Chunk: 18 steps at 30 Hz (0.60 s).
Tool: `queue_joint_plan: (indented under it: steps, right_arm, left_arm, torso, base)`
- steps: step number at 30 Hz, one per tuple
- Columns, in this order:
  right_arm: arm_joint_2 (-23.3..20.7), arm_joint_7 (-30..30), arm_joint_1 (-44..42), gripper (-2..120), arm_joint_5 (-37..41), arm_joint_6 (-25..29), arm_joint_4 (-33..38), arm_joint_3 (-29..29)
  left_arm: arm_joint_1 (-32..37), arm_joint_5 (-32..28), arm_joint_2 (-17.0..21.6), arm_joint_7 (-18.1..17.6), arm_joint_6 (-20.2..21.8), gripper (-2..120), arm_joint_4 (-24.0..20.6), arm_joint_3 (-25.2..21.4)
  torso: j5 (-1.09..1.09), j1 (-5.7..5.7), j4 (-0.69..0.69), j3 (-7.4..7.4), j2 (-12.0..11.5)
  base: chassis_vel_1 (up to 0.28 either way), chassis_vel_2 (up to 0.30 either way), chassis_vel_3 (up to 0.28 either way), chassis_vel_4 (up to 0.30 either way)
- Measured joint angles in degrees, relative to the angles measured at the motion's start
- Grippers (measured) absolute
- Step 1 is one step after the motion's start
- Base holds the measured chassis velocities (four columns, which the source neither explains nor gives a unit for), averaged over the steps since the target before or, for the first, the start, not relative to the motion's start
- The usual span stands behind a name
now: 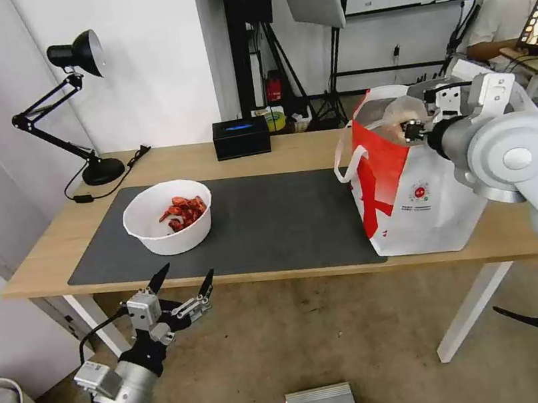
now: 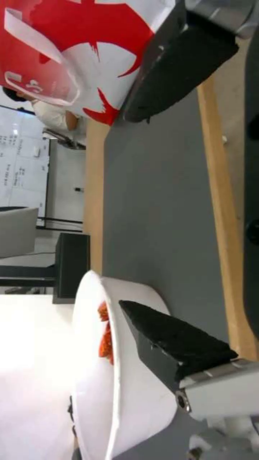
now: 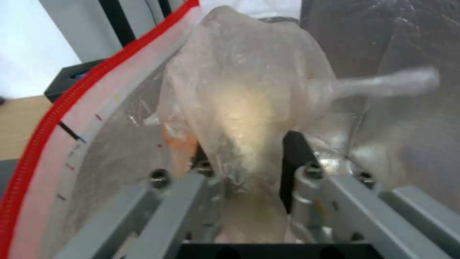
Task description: Pick up the trash from the table and place it into the takeout bag.
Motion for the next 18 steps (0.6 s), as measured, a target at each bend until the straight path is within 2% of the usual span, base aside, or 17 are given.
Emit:
queue_joint_plan:
  steps: [6, 7, 9, 11, 13, 15, 18]
  right_arm:
    - [-0.2, 0.0, 0.6, 49, 0.4, 0.0, 0.5, 0.0]
    - [-0.2, 0.0, 0.6, 49, 0.4, 0.0, 0.5, 0.0]
    - [-0.4, 0.0, 0.7, 60, 0.4, 0.0, 0.6, 0.0]
    - [-0.5, 0.0, 0.7, 63, 0.4, 0.0, 0.5, 0.1]
    - [-0.6, -0.1, 0.7, 75, 0.2, 0.0, 0.4, 0.2]
    - [-0.6, -0.2, 0.7, 78, 0.2, 0.0, 0.3, 0.2]
    - [-0.5, -0.4, 0.7, 92, 0.0, 0.0, 0.1, 0.2]
  left_arm:
    - [0.3, 0.2, -0.3, 0.0, 0.1, 100, -0.5, 0.0]
    - [0.3, 0.2, -0.3, 0.0, 0.1, 100, -0.5, 0.0]
    - [0.3, 0.2, -0.4, 0.0, 0.1, 100, -0.5, -0.1]
    - [0.3, 0.2, -0.4, 0.0, 0.1, 100, -0.5, -0.1]
    - [0.4, 0.3, -0.6, 0.0, 0.1, 100, -0.6, -0.1]
    - [0.4, 0.4, -0.7, 0.0, 0.1, 100, -0.6, 0.0]
    - [0.3, 0.4, -0.7, 0.0, 0.1, 100, -0.6, -0.1]
  torso:
    - [0.00, 0.00, 0.00, 0.00, 0.0]
    - [0.00, 0.00, 0.00, 0.00, 0.0]
    - [0.00, 0.00, 0.00, 0.00, 0.0]
    - [0.00, 0.00, 0.00, 0.00, 0.0]
    - [0.00, 0.00, -0.01, 0.00, 0.0]
    - [0.00, 0.00, -0.01, 0.00, 0.0]
    - [0.00, 0.00, 0.00, 0.00, 0.0]
  base:
    - [0.000, 0.000, 0.000, 0.000]
    - [0.000, 0.000, 0.000, 0.000]
    - [0.000, 0.000, 0.000, 0.000]
    - [0.000, 0.000, 0.000, 0.000]
    - [0.000, 0.000, 0.000, 0.000]
    - [0.000, 0.000, 0.000, 0.000]
    - [0.000, 0.000, 0.000, 0.000]
